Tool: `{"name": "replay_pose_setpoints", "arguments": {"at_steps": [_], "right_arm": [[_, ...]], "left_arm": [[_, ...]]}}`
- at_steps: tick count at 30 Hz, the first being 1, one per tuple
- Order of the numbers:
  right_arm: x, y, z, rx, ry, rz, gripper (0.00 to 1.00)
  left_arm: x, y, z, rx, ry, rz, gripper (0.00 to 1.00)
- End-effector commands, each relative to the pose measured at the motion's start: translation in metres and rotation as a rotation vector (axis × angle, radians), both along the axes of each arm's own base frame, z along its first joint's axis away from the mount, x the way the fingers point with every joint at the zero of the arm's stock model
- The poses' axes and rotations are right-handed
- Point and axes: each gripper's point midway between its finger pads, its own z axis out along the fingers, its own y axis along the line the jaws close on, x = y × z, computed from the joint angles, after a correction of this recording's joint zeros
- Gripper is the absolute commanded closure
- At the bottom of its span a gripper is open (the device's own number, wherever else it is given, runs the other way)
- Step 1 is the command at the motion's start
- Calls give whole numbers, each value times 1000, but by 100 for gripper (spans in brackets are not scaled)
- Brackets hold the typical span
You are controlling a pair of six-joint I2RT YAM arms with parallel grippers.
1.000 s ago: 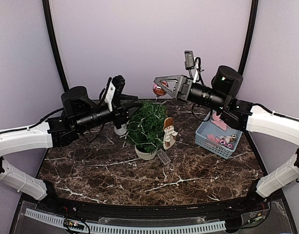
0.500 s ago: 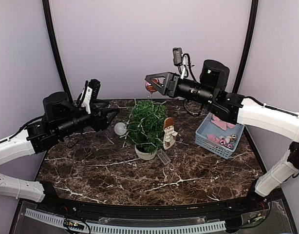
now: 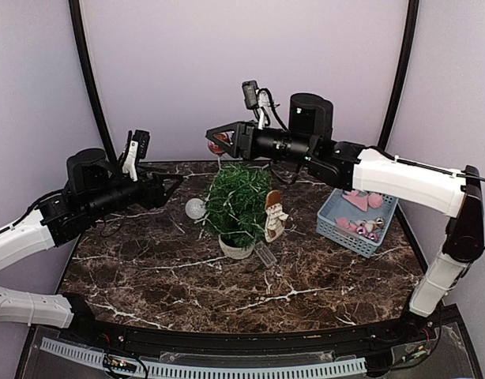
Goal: Decorate the small christmas tree
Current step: Hang the ornament ball on the branch.
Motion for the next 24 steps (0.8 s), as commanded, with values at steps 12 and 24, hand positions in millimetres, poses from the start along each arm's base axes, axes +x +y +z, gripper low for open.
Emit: {"name": "replay_pose_setpoints", "arguments": {"at_steps": [12, 24], "right_arm": [[-13, 25, 29, 42, -90, 76, 56], [-12, 22, -1, -36, -57, 50, 57]], "left_arm": [[-5, 9, -7, -39, 27, 18, 32], [-6, 12, -10, -46, 36, 29, 31]]}}
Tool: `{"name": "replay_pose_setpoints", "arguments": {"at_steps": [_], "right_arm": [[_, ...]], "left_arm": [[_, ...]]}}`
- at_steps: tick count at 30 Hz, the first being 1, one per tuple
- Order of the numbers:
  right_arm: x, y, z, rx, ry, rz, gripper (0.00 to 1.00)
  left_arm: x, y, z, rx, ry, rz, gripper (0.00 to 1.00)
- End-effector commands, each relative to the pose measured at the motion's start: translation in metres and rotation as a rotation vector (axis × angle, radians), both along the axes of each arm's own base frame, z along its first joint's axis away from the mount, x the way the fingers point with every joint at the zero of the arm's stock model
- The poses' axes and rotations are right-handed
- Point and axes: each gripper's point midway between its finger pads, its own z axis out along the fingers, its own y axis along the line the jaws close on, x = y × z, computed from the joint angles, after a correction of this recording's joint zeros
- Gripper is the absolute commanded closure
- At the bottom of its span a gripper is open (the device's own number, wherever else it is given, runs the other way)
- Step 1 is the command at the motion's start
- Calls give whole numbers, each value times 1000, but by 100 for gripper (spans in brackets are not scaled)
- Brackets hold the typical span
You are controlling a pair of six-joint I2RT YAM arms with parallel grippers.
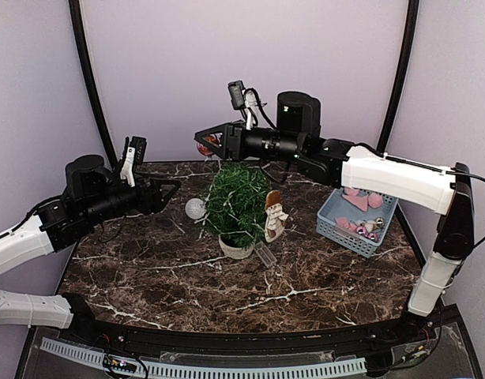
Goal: Decorate the small christmas tree
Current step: Hang the ornament ball on the branch.
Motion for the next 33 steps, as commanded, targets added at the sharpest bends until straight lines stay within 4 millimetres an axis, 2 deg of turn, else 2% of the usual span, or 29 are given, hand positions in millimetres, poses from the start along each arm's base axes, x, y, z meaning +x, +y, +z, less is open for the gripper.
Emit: {"name": "replay_pose_setpoints", "arguments": {"at_steps": [1, 7, 11, 15, 20, 23, 24, 29, 33], "right_arm": [[-8, -5, -5, -23, -13, -13, 57], [-13, -10, -11, -43, -3, -16, 57], [-24, -14, 1, -21, -16, 5, 57], [-43, -17, 21, 17, -40, 63, 57], [-65, -24, 32, 47, -49, 119, 57], [-68, -32, 30, 52, -34, 104, 57], [-69, -34, 30, 56, -30, 99, 57], [-77, -42, 21, 61, -17, 100, 57], [-82, -48, 11, 62, -1, 99, 57]], "left_arm": [[-2, 5, 4, -17, -10, 16, 31], [-1, 5, 2, -17, -3, 16, 32], [-1, 5, 3, -21, -4, 17, 31], [-2, 5, 3, -31, 0, 13, 31], [-14, -6, 8, -67, 2, -76, 31], [-30, -16, 19, -113, -24, -181, 31], [-38, -21, 17, -132, -9, -229, 31], [-54, -35, 29, -321, 75, -325, 33], [-61, -45, 29, -337, 65, -346, 35]]}}
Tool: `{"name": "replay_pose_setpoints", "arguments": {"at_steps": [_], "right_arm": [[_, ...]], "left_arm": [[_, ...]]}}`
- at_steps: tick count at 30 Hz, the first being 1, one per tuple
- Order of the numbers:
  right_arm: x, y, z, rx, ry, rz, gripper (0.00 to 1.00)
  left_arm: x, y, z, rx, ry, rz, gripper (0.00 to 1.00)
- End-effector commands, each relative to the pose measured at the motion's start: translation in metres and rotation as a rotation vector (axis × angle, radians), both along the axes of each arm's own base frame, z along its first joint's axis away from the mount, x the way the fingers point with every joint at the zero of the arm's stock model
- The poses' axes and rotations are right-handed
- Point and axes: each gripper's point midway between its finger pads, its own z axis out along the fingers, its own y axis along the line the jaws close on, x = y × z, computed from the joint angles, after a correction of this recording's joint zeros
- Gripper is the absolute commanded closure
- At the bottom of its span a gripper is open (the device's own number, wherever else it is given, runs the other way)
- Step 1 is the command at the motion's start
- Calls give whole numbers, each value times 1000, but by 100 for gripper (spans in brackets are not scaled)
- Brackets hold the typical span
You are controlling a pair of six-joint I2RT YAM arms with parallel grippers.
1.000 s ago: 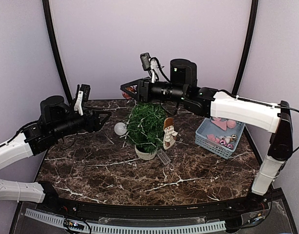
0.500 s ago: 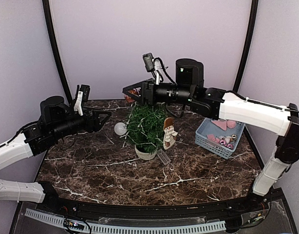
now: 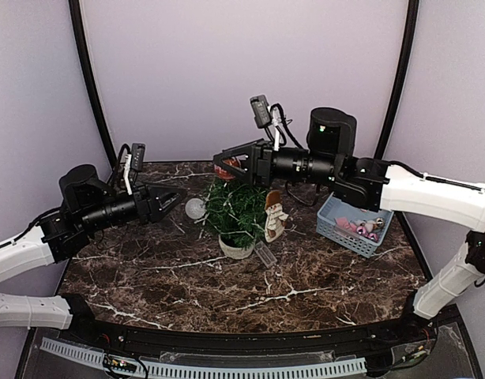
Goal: Decorate the small christmas tree
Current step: Hang the ornament ball on the branch.
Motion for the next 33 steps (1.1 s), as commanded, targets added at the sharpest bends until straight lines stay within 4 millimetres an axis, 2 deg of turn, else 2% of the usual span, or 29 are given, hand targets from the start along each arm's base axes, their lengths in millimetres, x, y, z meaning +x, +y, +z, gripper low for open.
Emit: {"name": "replay_pose_setpoints", "arguments": {"at_steps": [1, 5, 9, 21, 25, 33], "right_arm": [[-14, -8, 9, 59, -8, 14, 57], [-12, -10, 4, 52, 0, -12, 57], [4, -4, 5, 26, -11, -77, 57], [47, 41, 13, -23, -118, -131, 57], [56, 46, 0, -52, -126, -140, 57], [51, 36, -24, -91, -113, -145, 57]], "left_arm": [[-18, -16, 13, -89, -7, -80, 34], [-18, -22, 4, -54, 3, -87, 35], [-13, -17, -1, -27, 6, -44, 35], [2, -5, -11, 28, 26, 61, 35], [3, -2, -11, 34, 23, 70, 35], [5, 1, -14, 39, 30, 80, 35]]}}
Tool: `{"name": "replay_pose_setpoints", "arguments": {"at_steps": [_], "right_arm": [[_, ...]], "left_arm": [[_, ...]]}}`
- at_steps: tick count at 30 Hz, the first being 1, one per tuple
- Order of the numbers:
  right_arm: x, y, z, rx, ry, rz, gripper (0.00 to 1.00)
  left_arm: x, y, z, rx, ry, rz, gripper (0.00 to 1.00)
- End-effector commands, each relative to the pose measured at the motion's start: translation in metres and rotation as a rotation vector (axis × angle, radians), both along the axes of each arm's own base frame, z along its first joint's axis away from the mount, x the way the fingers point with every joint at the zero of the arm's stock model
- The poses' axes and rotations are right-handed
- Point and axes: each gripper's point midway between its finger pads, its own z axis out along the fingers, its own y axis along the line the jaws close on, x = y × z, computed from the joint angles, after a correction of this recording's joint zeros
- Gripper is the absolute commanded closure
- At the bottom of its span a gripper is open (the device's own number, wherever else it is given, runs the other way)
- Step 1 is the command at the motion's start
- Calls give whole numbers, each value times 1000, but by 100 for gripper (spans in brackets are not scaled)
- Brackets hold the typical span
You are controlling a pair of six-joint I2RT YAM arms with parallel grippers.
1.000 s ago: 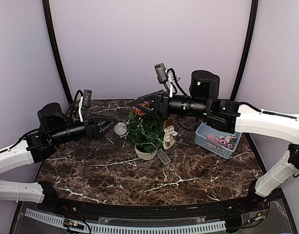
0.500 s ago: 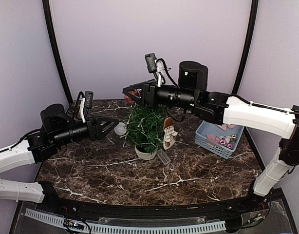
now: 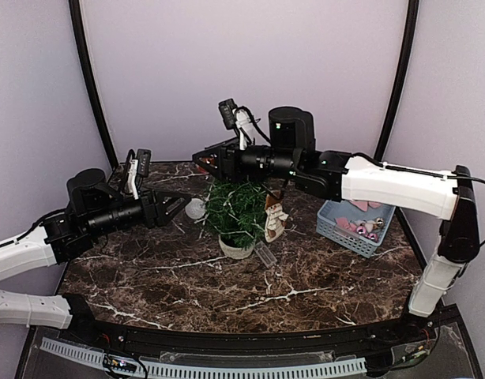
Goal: Decorate the small christmas tree
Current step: Hang the ornament ball on the branch.
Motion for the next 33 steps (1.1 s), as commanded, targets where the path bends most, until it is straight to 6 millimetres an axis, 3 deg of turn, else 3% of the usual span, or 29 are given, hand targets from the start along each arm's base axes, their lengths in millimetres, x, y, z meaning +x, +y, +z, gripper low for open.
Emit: {"name": "replay_pose_setpoints", "arguments": {"at_steps": [1, 6, 22, 33], "right_arm": [[-2, -13, 3, 10, -31, -25, 58], [-2, -21, -5, -7, -29, -49, 57], [-9, -38, -1, -5, -29, -71, 58], [-12, -46, -13, -4, 10, -79, 58]], "left_arm": [[0, 6, 6, -1, -22, 14, 35], [0, 6, 6, 0, -21, 16, 35], [3, 2, 5, 4, -17, 10, 35], [17, -25, 19, -3, -26, -55, 36]]}}
